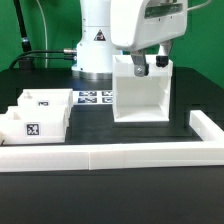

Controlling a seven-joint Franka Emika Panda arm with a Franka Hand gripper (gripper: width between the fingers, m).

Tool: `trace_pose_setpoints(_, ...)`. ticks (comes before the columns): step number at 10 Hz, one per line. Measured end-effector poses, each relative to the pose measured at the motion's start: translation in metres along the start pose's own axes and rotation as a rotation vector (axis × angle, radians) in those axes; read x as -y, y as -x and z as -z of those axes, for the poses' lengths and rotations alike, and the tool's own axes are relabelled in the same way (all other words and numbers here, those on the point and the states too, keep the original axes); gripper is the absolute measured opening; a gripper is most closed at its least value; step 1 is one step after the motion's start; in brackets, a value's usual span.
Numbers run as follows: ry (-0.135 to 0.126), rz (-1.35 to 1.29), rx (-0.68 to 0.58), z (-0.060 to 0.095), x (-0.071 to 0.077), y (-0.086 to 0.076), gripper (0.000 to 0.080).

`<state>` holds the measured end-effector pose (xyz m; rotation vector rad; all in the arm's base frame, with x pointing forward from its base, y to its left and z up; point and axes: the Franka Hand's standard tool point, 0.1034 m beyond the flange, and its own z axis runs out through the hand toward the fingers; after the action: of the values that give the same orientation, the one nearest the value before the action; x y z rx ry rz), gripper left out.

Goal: Assemble drawer

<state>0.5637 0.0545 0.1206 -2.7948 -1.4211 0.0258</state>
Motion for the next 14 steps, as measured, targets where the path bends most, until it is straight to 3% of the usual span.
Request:
trace_pose_setpoints(9,0.001,-0.006,0.000,0.001,0.001,0.000,0.0650)
trace_pose_setpoints(10,0.009,-0.104,-0.003,0.008,0.011,0.003,0.0650)
trace_pose_setpoints(12,0.031,-0.272,-0.012,0.019,0.049,0.011,0.0650)
trace_pose_setpoints(13,0.027,-0.319,-0.009,0.022,0.064,0.015,0.0650)
trace_pose_setpoints(14,0.026,-0.324,-0.009,0.024,0.070,0.020,0.0650)
